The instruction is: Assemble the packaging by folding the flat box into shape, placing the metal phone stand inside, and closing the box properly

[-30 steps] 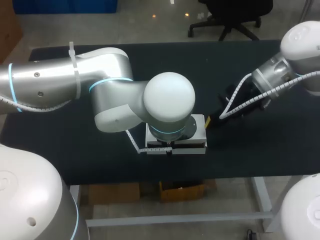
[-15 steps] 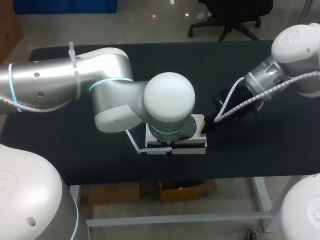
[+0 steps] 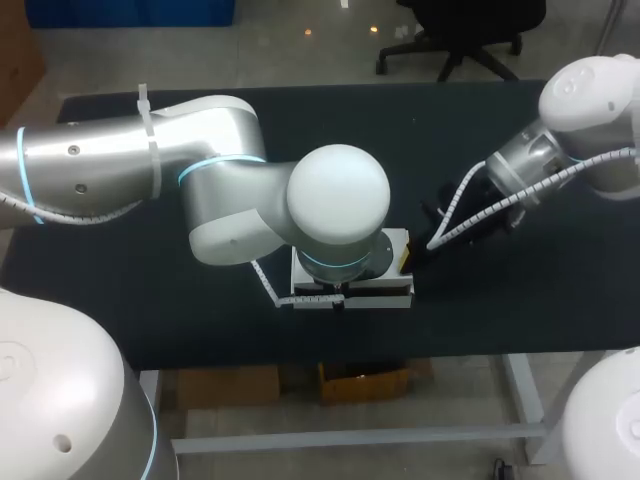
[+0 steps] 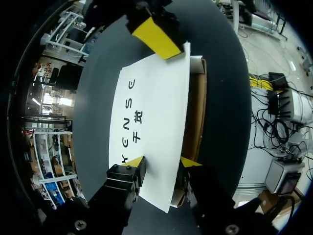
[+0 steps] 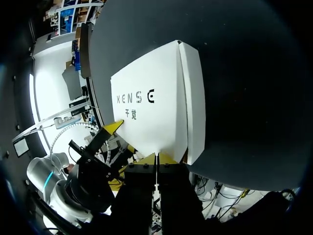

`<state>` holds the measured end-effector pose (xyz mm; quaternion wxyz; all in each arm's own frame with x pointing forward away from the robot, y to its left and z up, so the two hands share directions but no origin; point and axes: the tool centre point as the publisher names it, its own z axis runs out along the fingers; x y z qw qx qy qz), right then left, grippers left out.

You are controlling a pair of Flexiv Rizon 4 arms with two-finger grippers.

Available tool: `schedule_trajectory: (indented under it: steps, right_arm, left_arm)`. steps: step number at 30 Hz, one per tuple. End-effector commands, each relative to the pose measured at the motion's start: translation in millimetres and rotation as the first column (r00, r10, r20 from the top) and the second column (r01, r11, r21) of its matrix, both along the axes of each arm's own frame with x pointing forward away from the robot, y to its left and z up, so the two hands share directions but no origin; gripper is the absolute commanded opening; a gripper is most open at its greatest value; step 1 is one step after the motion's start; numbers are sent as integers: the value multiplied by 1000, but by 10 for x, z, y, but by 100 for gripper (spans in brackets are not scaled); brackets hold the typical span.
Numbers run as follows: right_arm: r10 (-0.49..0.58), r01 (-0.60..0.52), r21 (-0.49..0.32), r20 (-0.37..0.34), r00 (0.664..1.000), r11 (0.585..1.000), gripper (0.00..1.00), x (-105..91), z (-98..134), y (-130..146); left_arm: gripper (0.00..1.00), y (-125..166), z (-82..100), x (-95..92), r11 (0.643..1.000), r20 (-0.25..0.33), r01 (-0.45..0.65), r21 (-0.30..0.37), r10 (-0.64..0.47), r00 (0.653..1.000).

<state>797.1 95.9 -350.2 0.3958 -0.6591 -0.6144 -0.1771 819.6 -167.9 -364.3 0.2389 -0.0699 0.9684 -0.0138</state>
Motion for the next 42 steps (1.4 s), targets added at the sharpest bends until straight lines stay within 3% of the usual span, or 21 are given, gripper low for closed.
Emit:
schedule_trajectory:
  steps: [1,42]
  right_arm:
    - [4,-4,1,-6,1000,1000,0,5,-29,8]
    - [-2,2,10,-13,1000,1000,0,-10,-51,3]
  left_arm:
    - [42,-7,-10,-4,1000,3,-4,2,4,1000]
    - [46,93,60,-130,999,22,-11,-33,12,1000]
